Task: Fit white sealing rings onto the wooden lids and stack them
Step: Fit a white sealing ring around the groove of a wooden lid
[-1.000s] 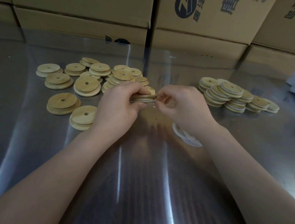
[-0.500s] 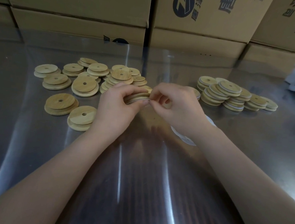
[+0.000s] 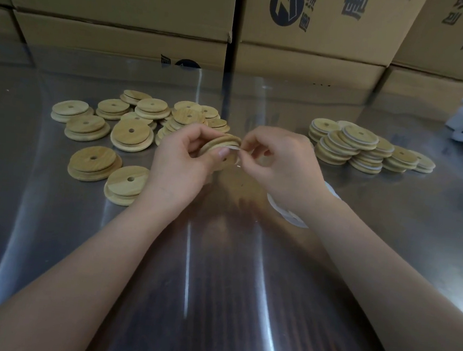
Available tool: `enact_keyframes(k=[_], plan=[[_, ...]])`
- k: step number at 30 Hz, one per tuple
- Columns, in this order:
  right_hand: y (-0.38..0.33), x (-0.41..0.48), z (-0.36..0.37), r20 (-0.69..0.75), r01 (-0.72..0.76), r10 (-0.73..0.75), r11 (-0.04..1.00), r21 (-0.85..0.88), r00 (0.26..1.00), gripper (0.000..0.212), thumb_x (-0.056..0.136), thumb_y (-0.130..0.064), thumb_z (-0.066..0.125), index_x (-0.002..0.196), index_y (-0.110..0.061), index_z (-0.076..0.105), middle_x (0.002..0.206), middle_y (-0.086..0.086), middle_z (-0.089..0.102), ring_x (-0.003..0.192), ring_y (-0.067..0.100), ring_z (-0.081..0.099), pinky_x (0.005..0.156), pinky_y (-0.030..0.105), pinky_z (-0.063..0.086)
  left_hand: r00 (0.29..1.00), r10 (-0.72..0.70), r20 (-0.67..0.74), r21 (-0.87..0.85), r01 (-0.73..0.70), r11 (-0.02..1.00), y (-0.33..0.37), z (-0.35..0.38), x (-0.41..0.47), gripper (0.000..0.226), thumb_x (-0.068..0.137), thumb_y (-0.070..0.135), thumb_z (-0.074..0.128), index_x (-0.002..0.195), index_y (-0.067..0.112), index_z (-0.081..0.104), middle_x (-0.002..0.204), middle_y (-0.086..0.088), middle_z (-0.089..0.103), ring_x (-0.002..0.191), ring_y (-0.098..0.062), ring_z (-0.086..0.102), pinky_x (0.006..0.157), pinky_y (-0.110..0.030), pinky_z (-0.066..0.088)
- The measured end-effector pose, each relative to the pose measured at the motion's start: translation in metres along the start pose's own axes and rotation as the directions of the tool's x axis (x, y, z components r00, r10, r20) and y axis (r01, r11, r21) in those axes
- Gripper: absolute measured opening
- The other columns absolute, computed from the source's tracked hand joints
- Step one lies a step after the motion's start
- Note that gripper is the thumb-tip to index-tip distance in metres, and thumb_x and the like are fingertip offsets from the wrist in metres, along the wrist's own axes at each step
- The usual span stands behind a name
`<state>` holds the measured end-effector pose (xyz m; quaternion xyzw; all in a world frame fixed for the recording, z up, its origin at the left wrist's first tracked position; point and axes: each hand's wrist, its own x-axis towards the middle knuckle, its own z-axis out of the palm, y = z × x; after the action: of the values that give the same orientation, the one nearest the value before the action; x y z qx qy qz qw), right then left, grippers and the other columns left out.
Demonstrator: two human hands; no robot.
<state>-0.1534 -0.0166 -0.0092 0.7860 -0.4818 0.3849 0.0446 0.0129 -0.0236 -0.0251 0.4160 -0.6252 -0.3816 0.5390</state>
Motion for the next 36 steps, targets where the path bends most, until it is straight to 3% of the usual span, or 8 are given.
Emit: enact_keyframes(k=[2, 6, 13, 23, 28, 33, 36], plan=[[0.0, 0.001, -0.003, 0.02, 0.001, -0.001, 1.0, -0.013, 1.0, 0.003, 0.082, -0.013, 0.066, 0.081, -0.01, 0.067, 0.075, 0.002, 0.067, 0.073, 0.024, 0.063, 0.067, 0.043, 0.05, 0.999, 0.052, 0.0, 0.073, -0.052, 0.996, 0.001, -0.001, 0.0, 0.02, 0.086, 0.005, 0.07, 0.091, 0.024, 0.066, 0.091, 0.01, 0.072, 0.09, -0.004, 0.069, 0.086, -0.03, 0.056], [0.004, 0.002, -0.01, 0.032, 0.008, -0.008, 1.0, -0.026, 0.999, 0.003, 0.083, -0.012, 0.067, 0.082, -0.01, 0.068, 0.075, 0.002, 0.068, 0.074, 0.023, 0.065, 0.067, 0.043, 0.051, 0.986, 0.167, 0.013, 0.253, -0.165, 0.953, 0.004, -0.001, 0.001, 0.023, 0.085, 0.007, 0.071, 0.09, 0.028, 0.064, 0.086, 0.021, 0.065, 0.088, 0.003, 0.063, 0.085, -0.018, 0.05], [0.009, 0.003, -0.012, 0.083, 0.022, -0.018, 0.998, -0.05, 0.996, 0.003, 0.083, -0.014, 0.066, 0.081, -0.014, 0.069, 0.076, -0.002, 0.068, 0.074, 0.017, 0.065, 0.066, 0.042, 0.053, 0.972, 0.213, 0.097, 0.31, -0.233, 0.922, 0.004, -0.004, 0.001, 0.023, 0.087, 0.005, 0.068, 0.095, 0.026, 0.064, 0.088, 0.024, 0.062, 0.087, 0.014, 0.057, 0.08, -0.003, 0.04], [0.009, 0.003, -0.014, 0.083, 0.105, -0.104, 0.994, -0.007, 0.991, 0.004, 0.085, -0.01, 0.07, 0.084, -0.007, 0.072, 0.078, 0.003, 0.07, 0.072, 0.02, 0.064, 0.067, 0.044, 0.052, 0.982, 0.162, 0.096, 0.291, -0.183, 0.939, 0.0, 0.0, -0.002, 0.03, 0.083, 0.013, 0.074, 0.11, 0.025, 0.069, 0.102, 0.018, 0.067, 0.101, 0.003, 0.06, 0.094, -0.025, 0.05], [0.002, 0.002, -0.009, 0.09, 0.147, -0.148, 0.989, 0.025, 0.985, 0.006, 0.084, -0.011, 0.07, 0.083, -0.005, 0.072, 0.076, 0.004, 0.068, 0.071, 0.018, 0.061, 0.067, 0.038, 0.051, 0.985, 0.15, 0.091, 0.303, -0.171, 0.937, -0.002, 0.0, -0.001, 0.027, 0.082, 0.013, 0.074, 0.105, 0.027, 0.07, 0.105, 0.009, 0.067, 0.098, 0.004, 0.057, 0.089, -0.009, 0.042], [0.004, 0.003, -0.005, 0.12, -0.055, 0.036, 0.986, 0.159, 0.992, 0.003, 0.082, -0.009, 0.073, 0.083, -0.011, 0.072, 0.072, -0.011, 0.062, 0.068, 0.005, 0.057, 0.066, 0.014, 0.045, 0.999, 0.028, 0.043, 0.139, -0.034, 0.99, -0.005, -0.002, 0.001, 0.02, 0.084, 0.011, 0.073, 0.096, 0.027, 0.07, 0.091, 0.018, 0.067, 0.092, 0.002, 0.061, 0.087, -0.023, 0.05], [0.007, 0.003, -0.003, 0.186, -0.236, 0.19, 0.933, 0.27, 0.964, 0.007, 0.082, -0.01, 0.074, 0.082, -0.016, 0.071, 0.07, -0.015, 0.064, 0.067, 0.001, 0.06, 0.068, 0.016, 0.048, 0.998, -0.036, 0.044, 0.023, 0.035, 0.999, -0.006, -0.002, 0.002, 0.022, 0.085, 0.01, 0.072, 0.092, 0.031, 0.07, 0.089, 0.018, 0.068, 0.093, -0.003, 0.064, 0.078, -0.026, 0.057]])
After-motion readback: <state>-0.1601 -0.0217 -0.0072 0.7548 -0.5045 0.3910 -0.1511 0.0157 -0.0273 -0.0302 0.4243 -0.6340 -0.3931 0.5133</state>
